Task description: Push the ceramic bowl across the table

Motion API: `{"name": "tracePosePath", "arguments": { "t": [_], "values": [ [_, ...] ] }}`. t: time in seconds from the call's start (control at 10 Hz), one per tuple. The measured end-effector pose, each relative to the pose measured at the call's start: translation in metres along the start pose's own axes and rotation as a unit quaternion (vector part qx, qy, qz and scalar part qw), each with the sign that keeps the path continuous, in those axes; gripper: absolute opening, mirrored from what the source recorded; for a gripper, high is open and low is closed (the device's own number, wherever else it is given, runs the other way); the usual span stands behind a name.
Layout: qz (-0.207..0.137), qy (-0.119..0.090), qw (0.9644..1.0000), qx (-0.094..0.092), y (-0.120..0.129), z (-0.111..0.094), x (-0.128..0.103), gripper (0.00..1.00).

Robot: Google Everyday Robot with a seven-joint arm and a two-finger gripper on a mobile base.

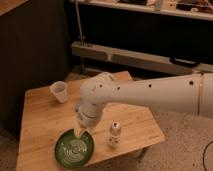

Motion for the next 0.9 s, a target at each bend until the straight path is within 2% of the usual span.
{"name": "tracePosePath", "arguments": {
  "t": [0.1,0.2,0.4,0.5,0.7,0.8,0.9],
  "values": [
    [-0.018,0.007,0.9998,0.000,0.006,0.006,0.009,0.22],
    [-0.019,0.012,0.9997,0.003,0.004,0.008,0.020,0.12],
    [-0.013,0.018,0.9997,0.011,-0.011,0.010,0.041,0.01],
    [-0.012,0.028,0.9992,0.024,-0.021,0.015,0.054,0.00],
    [-0.015,0.053,0.9970,0.055,-0.029,0.033,0.064,0.00],
    [-0.023,0.067,0.9949,0.072,-0.026,0.042,0.069,0.00],
    [-0.030,0.085,0.9926,0.081,-0.026,0.049,0.077,0.00]
  ]
}}
